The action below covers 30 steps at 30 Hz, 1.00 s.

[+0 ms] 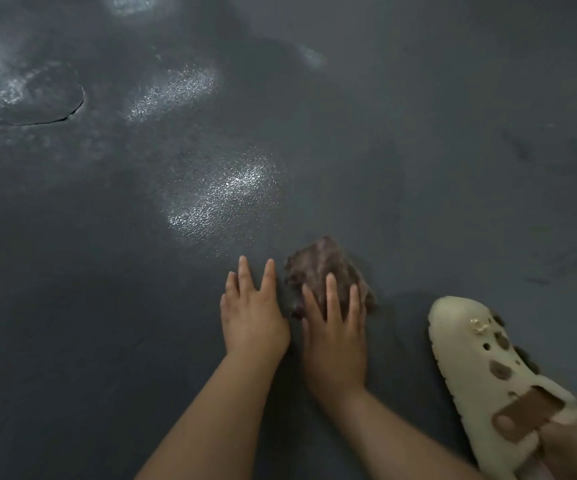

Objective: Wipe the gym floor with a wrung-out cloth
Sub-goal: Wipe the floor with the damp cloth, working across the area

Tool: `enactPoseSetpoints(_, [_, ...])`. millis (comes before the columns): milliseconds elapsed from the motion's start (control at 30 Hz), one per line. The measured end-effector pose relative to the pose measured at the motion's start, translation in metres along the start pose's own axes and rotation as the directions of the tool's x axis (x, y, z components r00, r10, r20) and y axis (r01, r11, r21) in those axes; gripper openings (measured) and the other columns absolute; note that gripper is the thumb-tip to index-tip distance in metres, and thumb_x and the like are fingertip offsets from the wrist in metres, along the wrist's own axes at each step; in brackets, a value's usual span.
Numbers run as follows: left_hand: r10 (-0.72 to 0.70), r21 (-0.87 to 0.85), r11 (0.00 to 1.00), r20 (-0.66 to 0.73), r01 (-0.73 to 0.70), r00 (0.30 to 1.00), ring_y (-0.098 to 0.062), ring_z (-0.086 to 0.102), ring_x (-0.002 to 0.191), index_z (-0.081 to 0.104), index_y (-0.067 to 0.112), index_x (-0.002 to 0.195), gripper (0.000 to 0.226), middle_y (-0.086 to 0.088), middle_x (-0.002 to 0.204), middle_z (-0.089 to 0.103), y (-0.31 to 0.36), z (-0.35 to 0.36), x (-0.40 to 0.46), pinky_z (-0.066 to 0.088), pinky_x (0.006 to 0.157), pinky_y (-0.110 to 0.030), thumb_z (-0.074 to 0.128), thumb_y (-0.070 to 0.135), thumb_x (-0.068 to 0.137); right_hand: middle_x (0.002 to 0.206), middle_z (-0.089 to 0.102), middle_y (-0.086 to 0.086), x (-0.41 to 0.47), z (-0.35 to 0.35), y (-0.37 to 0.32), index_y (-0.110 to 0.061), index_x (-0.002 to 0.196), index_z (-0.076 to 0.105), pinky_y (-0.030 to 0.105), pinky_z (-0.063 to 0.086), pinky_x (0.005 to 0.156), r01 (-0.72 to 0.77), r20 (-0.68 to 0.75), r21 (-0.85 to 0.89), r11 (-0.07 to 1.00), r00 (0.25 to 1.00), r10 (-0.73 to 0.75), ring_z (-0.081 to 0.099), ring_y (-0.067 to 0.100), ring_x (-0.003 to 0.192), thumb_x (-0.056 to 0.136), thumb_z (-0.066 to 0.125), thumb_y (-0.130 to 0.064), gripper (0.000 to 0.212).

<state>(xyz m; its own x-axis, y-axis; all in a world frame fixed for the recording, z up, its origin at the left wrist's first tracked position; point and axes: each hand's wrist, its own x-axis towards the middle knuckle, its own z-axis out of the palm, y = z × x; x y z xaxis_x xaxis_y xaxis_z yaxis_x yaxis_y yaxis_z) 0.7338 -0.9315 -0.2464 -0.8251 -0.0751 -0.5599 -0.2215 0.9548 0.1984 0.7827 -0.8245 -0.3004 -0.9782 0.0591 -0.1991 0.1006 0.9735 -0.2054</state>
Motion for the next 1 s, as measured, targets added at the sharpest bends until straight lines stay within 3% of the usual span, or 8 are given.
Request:
enactPoseSetpoints(200, [0.014,0.145,0.989,0.082,-0.026,0.997,-0.032,-0.007,0.145,-0.008,0.031,0.15,0.094,-0.008,0.157,-0.018,0.001,0.005,0.008,0.014,0.117,-0.042,0.062,0.042,0.087,0.146,0.034,0.01,0.0,0.011,0.01,-0.035,0.134,0.039,0.061,0.023,0.103,0.028,-0.029,-0.073,0.997,0.999,-0.03,0.028,0.051,0.128,0.086,0.036,-0.045,0.049])
enactPoseSetpoints(333, [0.042,0.184,0.981,0.143,-0.068,0.989,-0.034,-0.007,0.145,-0.012,0.031,0.149,0.114,-0.008,0.156,-0.02,-0.003,0.003,0.013,0.016,0.117,-0.042,0.073,0.047,0.075,0.148,0.039,0.009,0.062,-0.005,0.022,-0.039,0.134,0.045,0.067,0.026,0.101,0.079,0.034,-0.094,0.992,0.997,-0.076,0.03,0.054,0.129,0.083,0.034,-0.054,0.054])
enactPoseSetpoints(367, [0.045,0.189,0.979,0.157,-0.075,0.987,-0.034,-0.007,0.145,-0.012,0.031,0.149,0.117,-0.008,0.156,-0.02,-0.004,0.002,0.013,0.017,0.117,-0.042,0.075,0.046,0.073,0.152,0.033,0.008,0.081,-0.012,0.025,-0.04,0.137,0.044,0.068,0.022,0.103,0.105,0.034,-0.113,0.988,0.994,-0.102,0.025,0.054,0.132,0.085,0.032,-0.056,0.055])
enactPoseSetpoints(467, [0.051,0.177,0.98,0.194,-0.086,0.98,-0.035,-0.006,0.145,-0.011,0.032,0.149,0.12,-0.007,0.156,-0.02,-0.006,-0.001,0.015,0.021,0.116,-0.042,0.079,0.041,0.07,0.16,-0.005,-0.003,0.142,-0.035,0.039,-0.046,0.147,0.017,0.059,0.0,0.112,0.115,0.15,-0.146,0.983,0.984,-0.093,-0.008,0.045,0.142,0.093,0.03,-0.06,0.057])
enactPoseSetpoints(533, [0.064,0.167,0.981,0.206,-0.099,0.977,-0.034,-0.005,0.145,-0.009,0.032,0.15,0.119,-0.007,0.157,-0.018,-0.008,-0.004,0.016,0.022,0.116,-0.041,0.08,0.039,0.07,0.159,-0.012,-0.005,0.164,-0.05,0.047,-0.046,0.147,0.011,0.055,-0.002,0.115,0.075,0.181,-0.149,0.986,0.982,-0.047,-0.013,0.042,0.142,0.095,0.029,-0.058,0.057])
enactPoseSetpoints(767, [0.081,0.169,0.979,0.185,-0.112,0.98,-0.035,0.0,0.145,-0.005,0.032,0.15,0.108,-0.006,0.158,-0.013,-0.012,-0.006,0.017,0.021,0.116,-0.039,0.074,0.033,0.077,0.16,0.0,0.007,0.103,-0.031,0.039,-0.035,0.149,0.018,0.051,0.007,0.116,-0.21,0.041,-0.04,0.977,0.976,0.212,0.002,0.044,0.142,0.1,0.031,-0.04,0.052])
enactPoseSetpoints(867, [0.066,0.181,0.979,0.142,-0.091,0.988,-0.037,0.001,0.144,-0.005,0.031,0.151,0.098,-0.007,0.158,-0.011,-0.009,-0.001,0.018,0.022,0.115,-0.041,0.067,0.028,0.083,0.155,0.022,0.015,0.045,-0.009,0.026,-0.028,0.144,0.037,0.058,0.022,0.11,-0.307,-0.027,0.009,0.952,0.951,0.307,0.021,0.052,0.135,0.096,0.037,-0.037,0.049])
enactPoseSetpoints(1000, [0.052,0.206,0.975,0.145,-0.081,0.988,-0.039,0.0,0.144,-0.007,0.029,0.15,0.101,-0.01,0.157,-0.012,-0.007,0.003,0.019,0.021,0.116,-0.041,0.068,0.032,0.083,0.149,0.034,0.018,-0.004,0.006,0.008,-0.025,0.138,0.045,0.063,0.031,0.101,-0.345,0.04,0.017,0.939,0.938,0.344,0.031,0.056,0.129,0.09,0.034,-0.039,0.051])
